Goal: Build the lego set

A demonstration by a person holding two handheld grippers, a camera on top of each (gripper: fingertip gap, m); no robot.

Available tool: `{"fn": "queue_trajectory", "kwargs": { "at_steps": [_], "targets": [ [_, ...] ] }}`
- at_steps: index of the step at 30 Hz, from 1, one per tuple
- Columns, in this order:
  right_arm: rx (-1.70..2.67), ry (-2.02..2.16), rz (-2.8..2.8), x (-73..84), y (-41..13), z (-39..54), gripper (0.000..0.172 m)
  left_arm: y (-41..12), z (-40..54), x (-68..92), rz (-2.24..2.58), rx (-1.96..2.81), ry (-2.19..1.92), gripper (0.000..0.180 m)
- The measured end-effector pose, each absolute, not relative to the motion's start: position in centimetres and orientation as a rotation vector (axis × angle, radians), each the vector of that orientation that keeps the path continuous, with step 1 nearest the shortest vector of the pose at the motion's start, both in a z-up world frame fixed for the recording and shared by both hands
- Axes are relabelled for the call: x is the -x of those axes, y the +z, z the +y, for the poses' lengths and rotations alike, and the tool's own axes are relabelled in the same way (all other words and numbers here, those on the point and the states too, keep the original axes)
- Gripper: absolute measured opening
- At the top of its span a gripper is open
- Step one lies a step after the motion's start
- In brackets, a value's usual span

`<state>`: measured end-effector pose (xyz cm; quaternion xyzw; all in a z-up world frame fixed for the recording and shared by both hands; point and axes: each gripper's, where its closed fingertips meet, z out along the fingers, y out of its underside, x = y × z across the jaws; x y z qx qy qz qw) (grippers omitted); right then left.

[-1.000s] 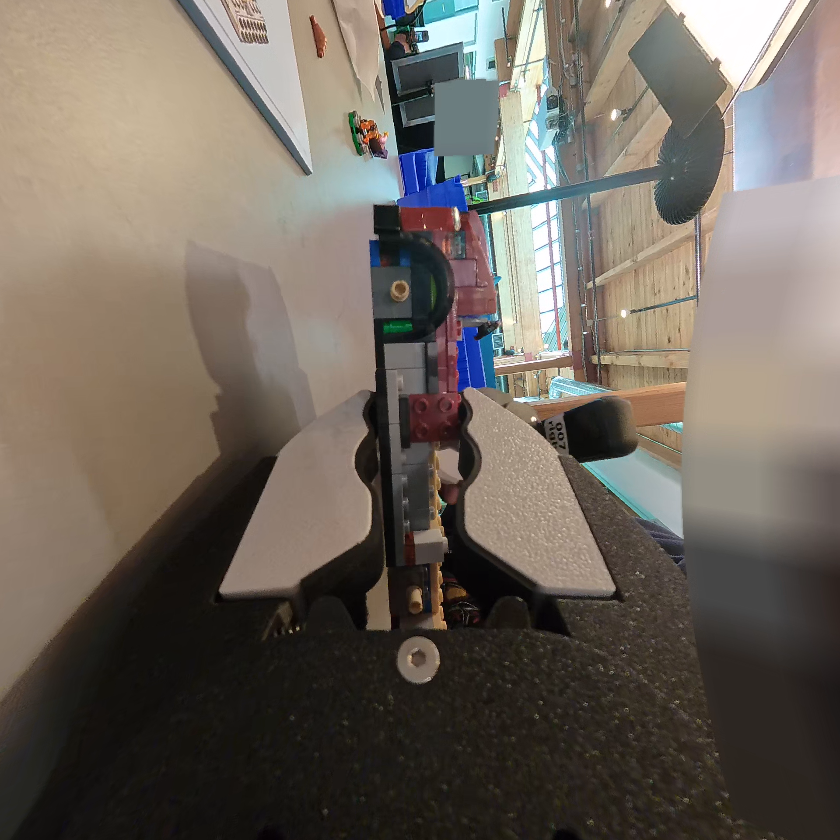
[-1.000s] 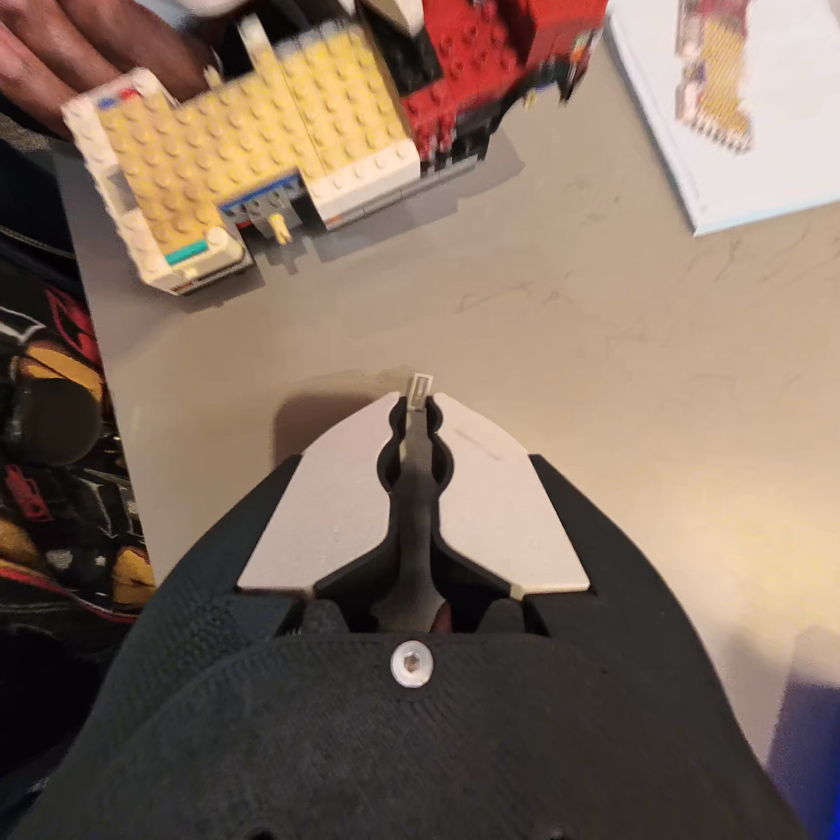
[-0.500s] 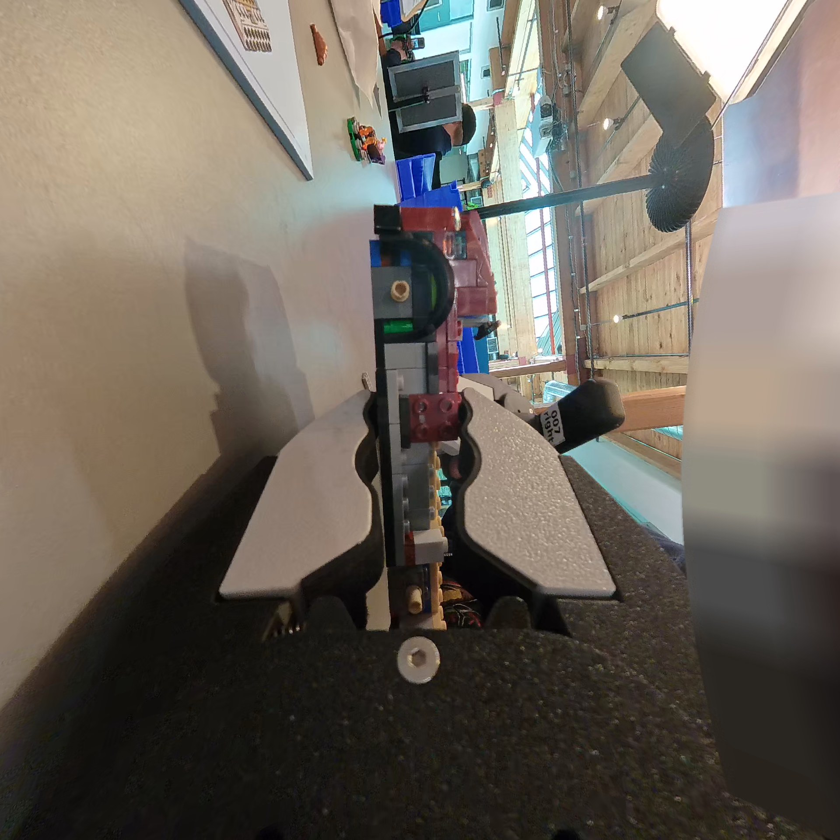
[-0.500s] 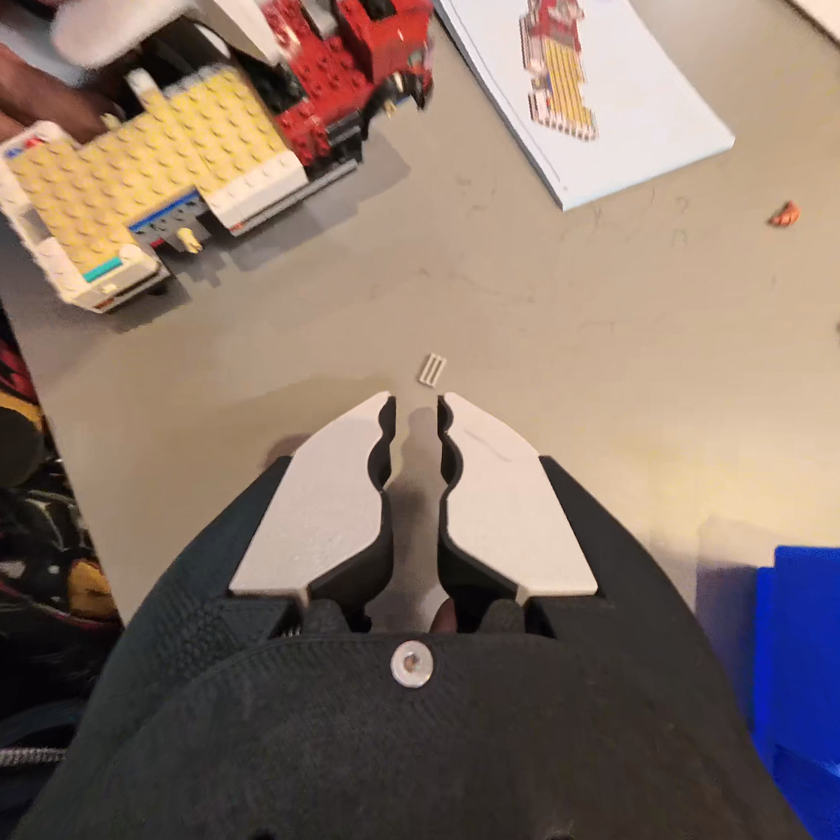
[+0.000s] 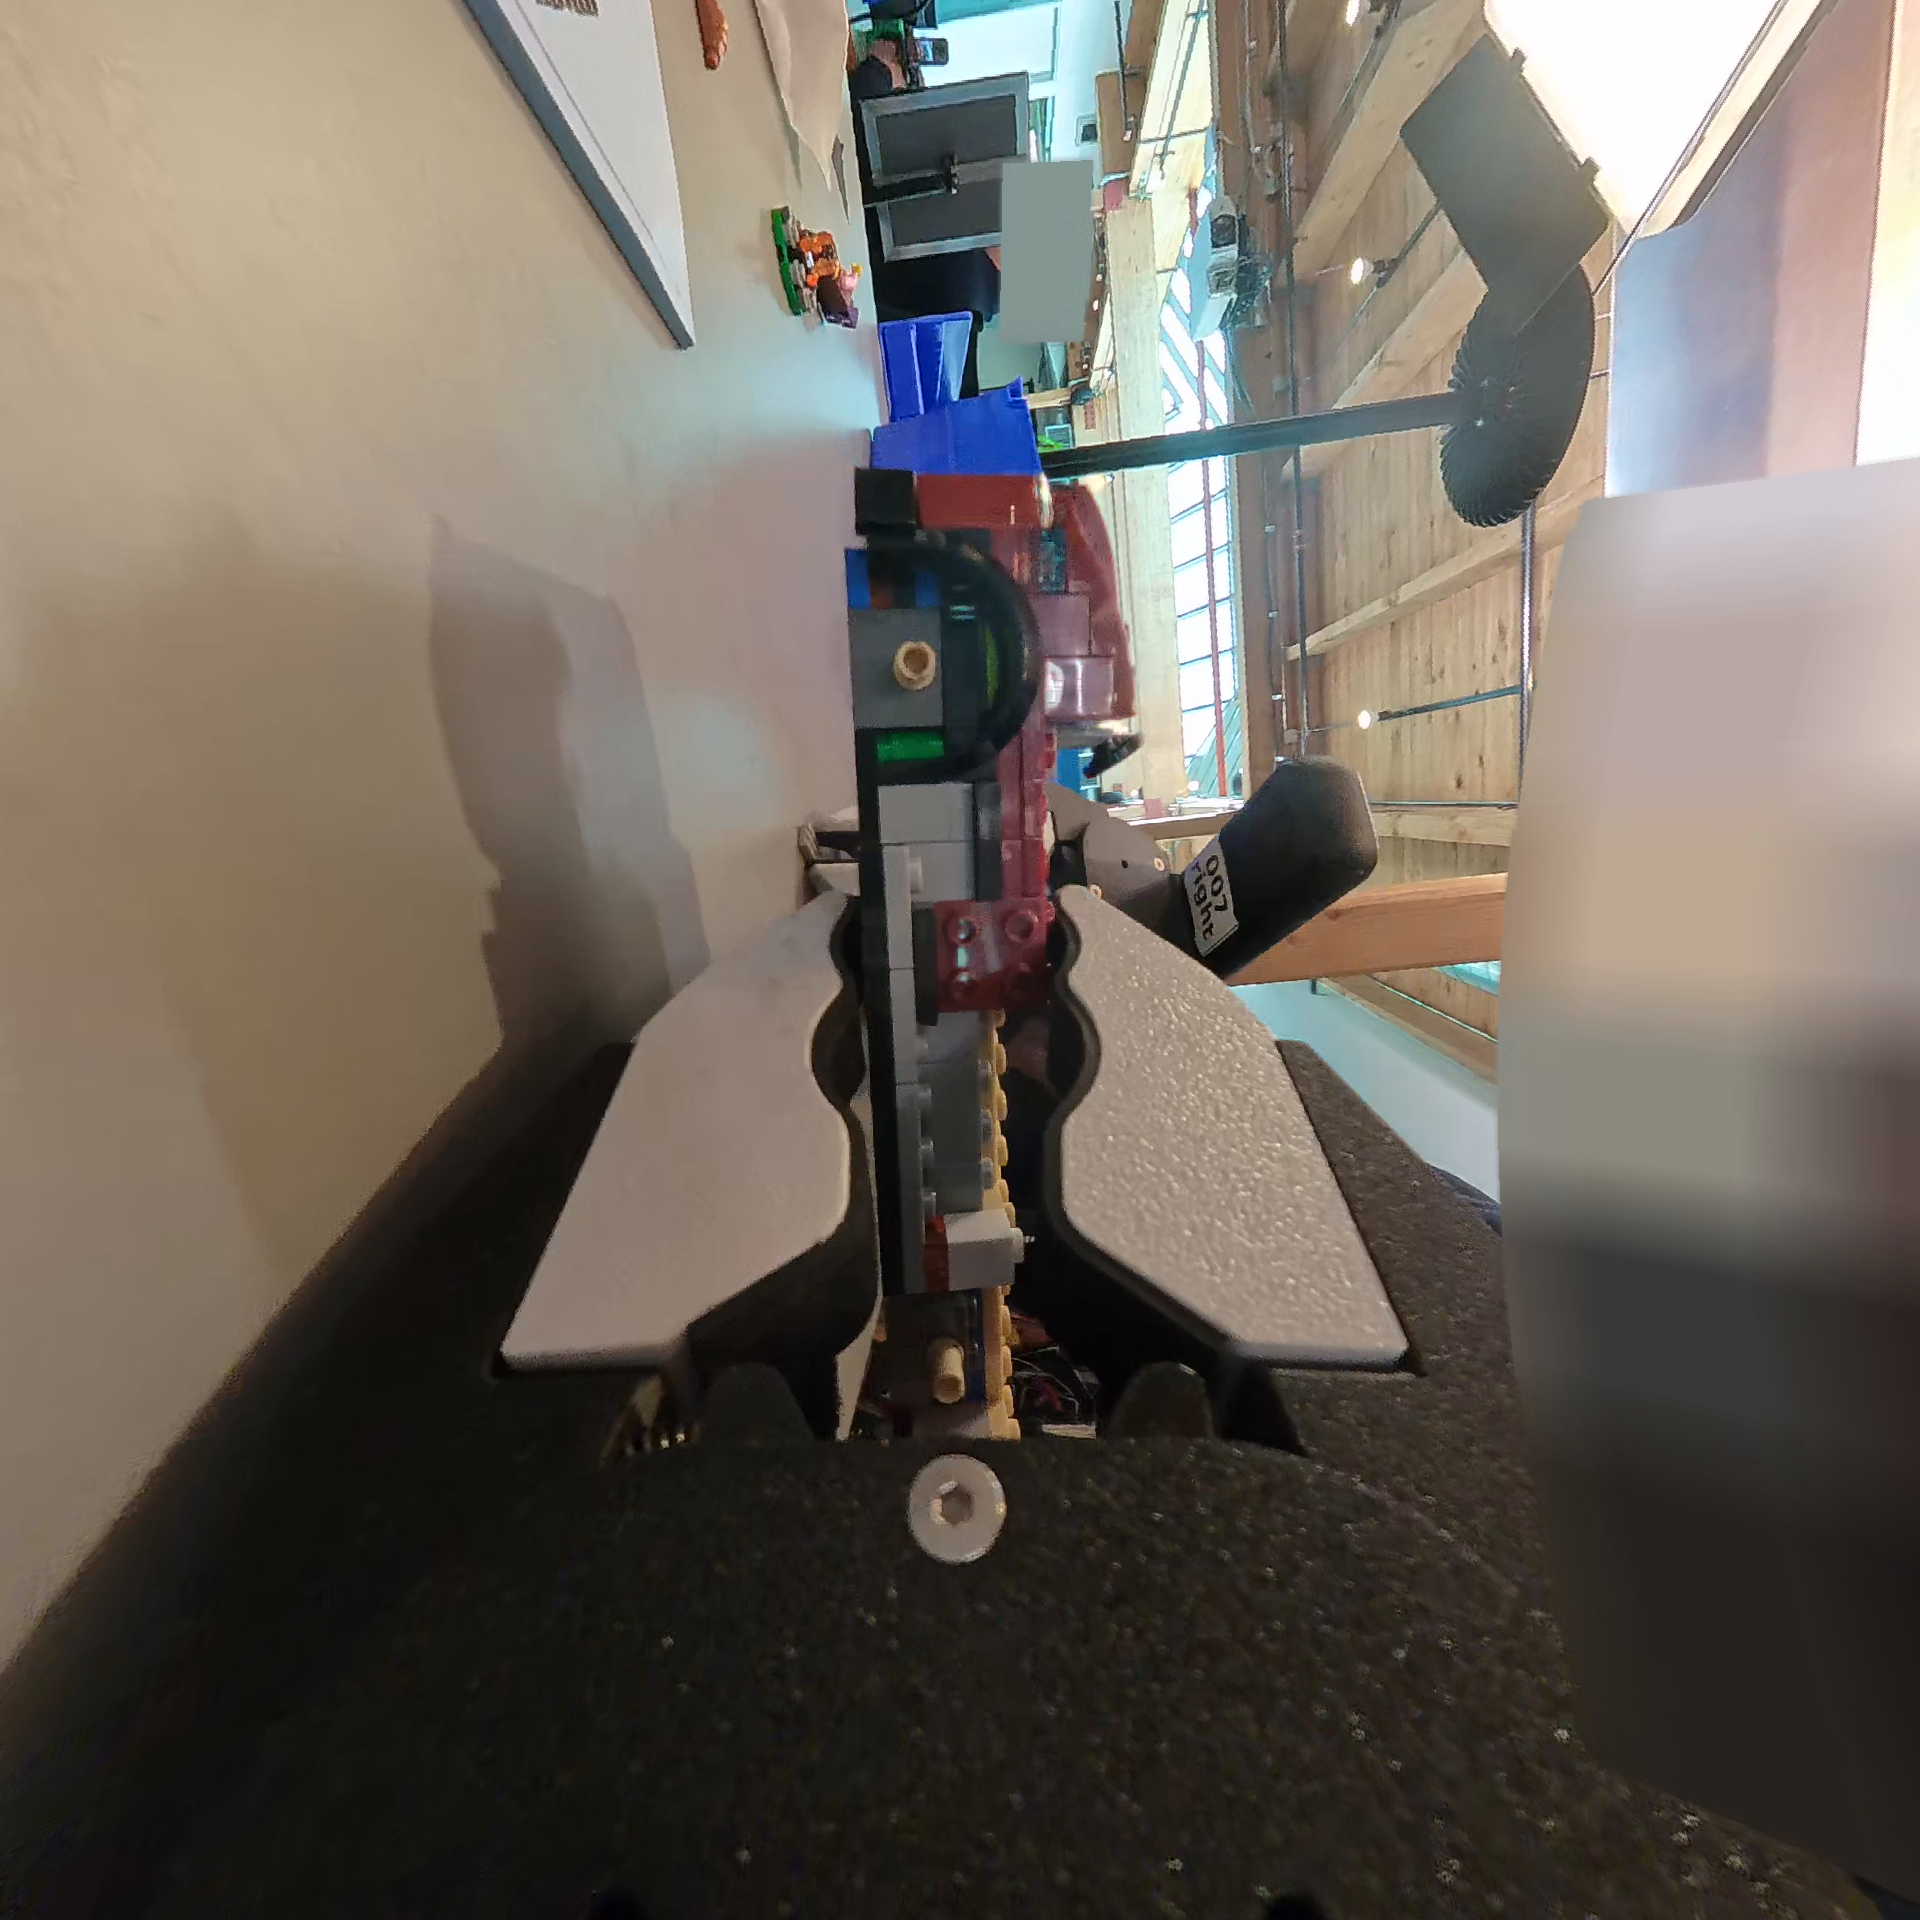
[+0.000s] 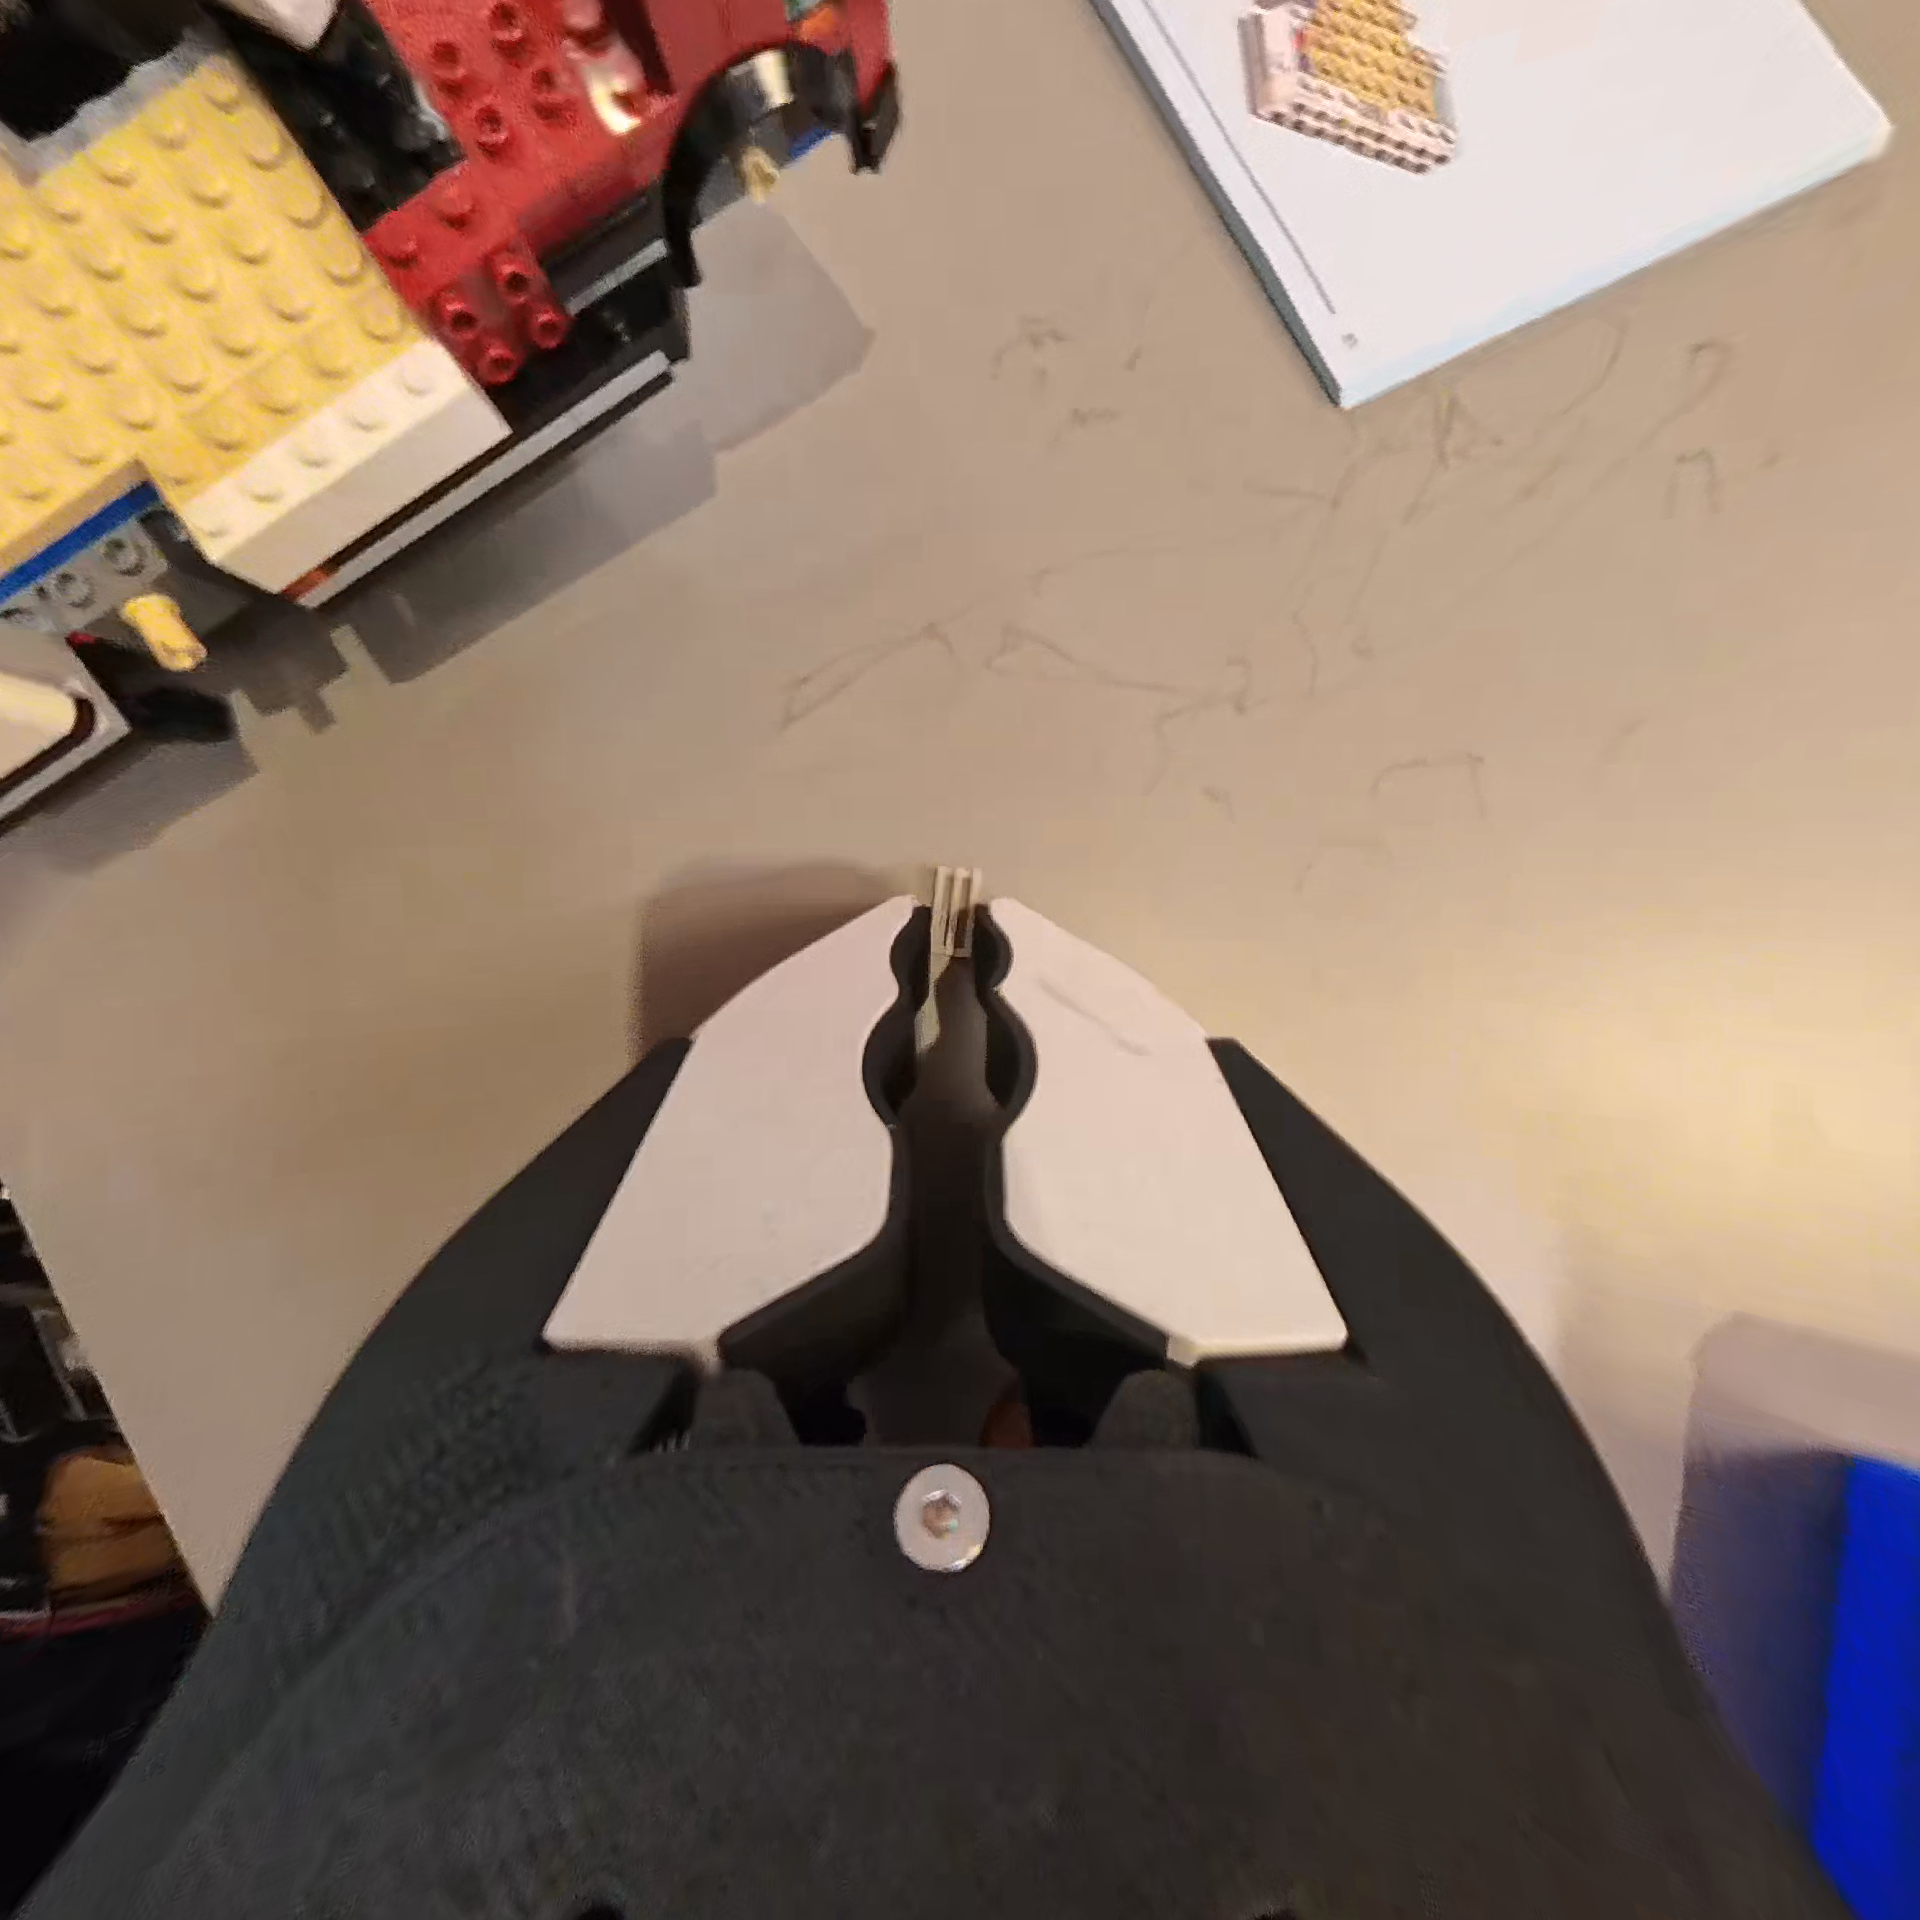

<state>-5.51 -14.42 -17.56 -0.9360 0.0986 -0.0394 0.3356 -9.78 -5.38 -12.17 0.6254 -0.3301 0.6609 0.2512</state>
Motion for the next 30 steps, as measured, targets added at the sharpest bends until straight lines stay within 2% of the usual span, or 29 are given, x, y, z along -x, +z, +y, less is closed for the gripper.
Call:
{"fn": "queue_trajectory", "kwargs": {
  "at_steps": [4,12,30],
  "targets": [
    [2.368,-0.077,0.110,5.9,-15.9,-13.0,0.008,-12.0,-5.5,9.9,-0.863,-1.676,1.793,0.032],
    [2.127,-0.133,-0.220,7.8,-9.0,-7.3,0.008,-11.7,-6.3,10.0,-0.789,-1.632,1.776,0.032],
    [2.159,-0.340,-0.417,8.0,-10.3,-4.8,0.008,-11.8,-6.3,9.8,-0.747,-1.634,1.771,0.032]
  ]
}}
